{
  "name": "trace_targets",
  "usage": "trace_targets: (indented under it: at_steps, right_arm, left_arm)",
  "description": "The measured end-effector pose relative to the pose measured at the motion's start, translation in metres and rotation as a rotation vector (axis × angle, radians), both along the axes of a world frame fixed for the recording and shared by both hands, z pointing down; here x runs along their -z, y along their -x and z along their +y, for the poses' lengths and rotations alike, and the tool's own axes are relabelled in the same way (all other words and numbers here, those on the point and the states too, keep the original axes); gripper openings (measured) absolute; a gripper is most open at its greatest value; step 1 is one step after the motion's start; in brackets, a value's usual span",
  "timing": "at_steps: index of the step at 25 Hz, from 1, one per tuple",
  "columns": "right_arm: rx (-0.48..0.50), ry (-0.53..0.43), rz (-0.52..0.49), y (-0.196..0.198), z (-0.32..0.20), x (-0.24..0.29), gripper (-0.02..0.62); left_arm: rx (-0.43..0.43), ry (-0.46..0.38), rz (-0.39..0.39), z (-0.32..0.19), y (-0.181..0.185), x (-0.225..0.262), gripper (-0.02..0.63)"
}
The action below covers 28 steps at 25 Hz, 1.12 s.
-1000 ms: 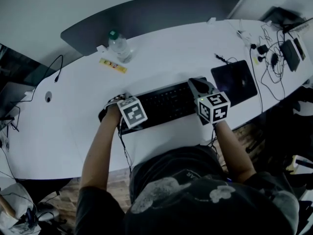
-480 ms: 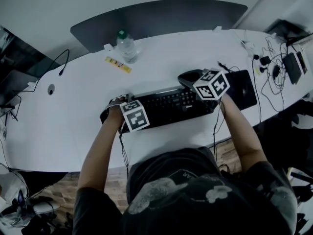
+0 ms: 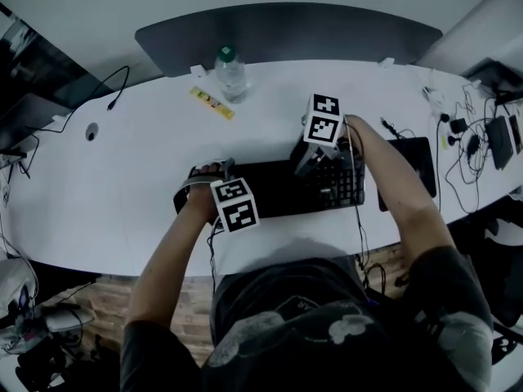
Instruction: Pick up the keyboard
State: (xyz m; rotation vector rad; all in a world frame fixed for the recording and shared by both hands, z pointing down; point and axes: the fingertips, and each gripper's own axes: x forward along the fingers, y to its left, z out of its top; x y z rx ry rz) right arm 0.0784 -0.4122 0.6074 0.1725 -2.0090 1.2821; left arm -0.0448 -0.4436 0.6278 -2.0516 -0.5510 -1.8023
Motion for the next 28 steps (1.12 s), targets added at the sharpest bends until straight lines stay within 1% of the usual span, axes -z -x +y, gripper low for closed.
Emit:
trace_targets:
  at_steps: [1, 4, 7, 9, 11, 12, 15, 17, 19, 22, 25, 28]
  right_arm:
    - [0.034, 0.034, -0.007, 0.002, 0.003, -0.002, 0.238]
    - [0.136, 0.124, -0.025, 0.009, 0.014, -0.006, 0.217]
    - [0.197, 0.201, -0.068, 0.02, 0.023, -0.008, 0.206]
    - [0.225, 0.228, -0.095, 0.027, 0.025, -0.01, 0.165]
    - [0.243, 0.256, -0.127, 0.033, 0.028, -0.008, 0.139]
    - [0.244, 0.273, -0.14, 0.035, 0.029, -0.007, 0.117]
    - [0.226, 0.302, -0.156, 0.038, 0.031, -0.003, 0.095]
    - [0.218, 0.289, -0.152, 0.039, 0.03, -0.003, 0.084]
    - [0.214, 0.264, -0.146, 0.04, 0.03, -0.001, 0.077]
    - [0.21, 0.212, -0.129, 0.042, 0.032, 0.005, 0.071]
    - [0.208, 0.126, -0.088, 0.041, 0.03, 0.013, 0.069]
    - [0.181, 0.007, -0.037, 0.036, 0.021, 0.022, 0.066]
  left_arm:
    - [0.0, -0.004, 0.002, 0.0, 0.0, 0.0, 0.588]
    - [0.0, -0.015, 0.008, -0.001, 0.0, 0.001, 0.588]
    - [-0.001, -0.028, 0.018, -0.002, 0.0, 0.001, 0.588]
    - [0.0, -0.038, 0.022, -0.002, 0.0, 0.001, 0.588]
    - [0.003, -0.048, 0.022, -0.003, 0.0, 0.001, 0.588]
    - [0.004, -0.052, 0.022, -0.002, 0.0, 0.001, 0.588]
    - [0.0, -0.05, 0.036, -0.001, 0.002, 0.004, 0.588]
    - [-0.004, -0.042, 0.065, -0.001, 0.003, 0.007, 0.587]
    - [0.001, -0.053, 0.09, -0.002, 0.003, 0.011, 0.586]
    - [0.035, -0.07, 0.124, -0.002, 0.003, 0.019, 0.586]
    - [0.104, -0.061, 0.189, -0.003, 0.0, 0.033, 0.586]
    - [0.161, -0.082, 0.265, -0.007, -0.004, 0.052, 0.586]
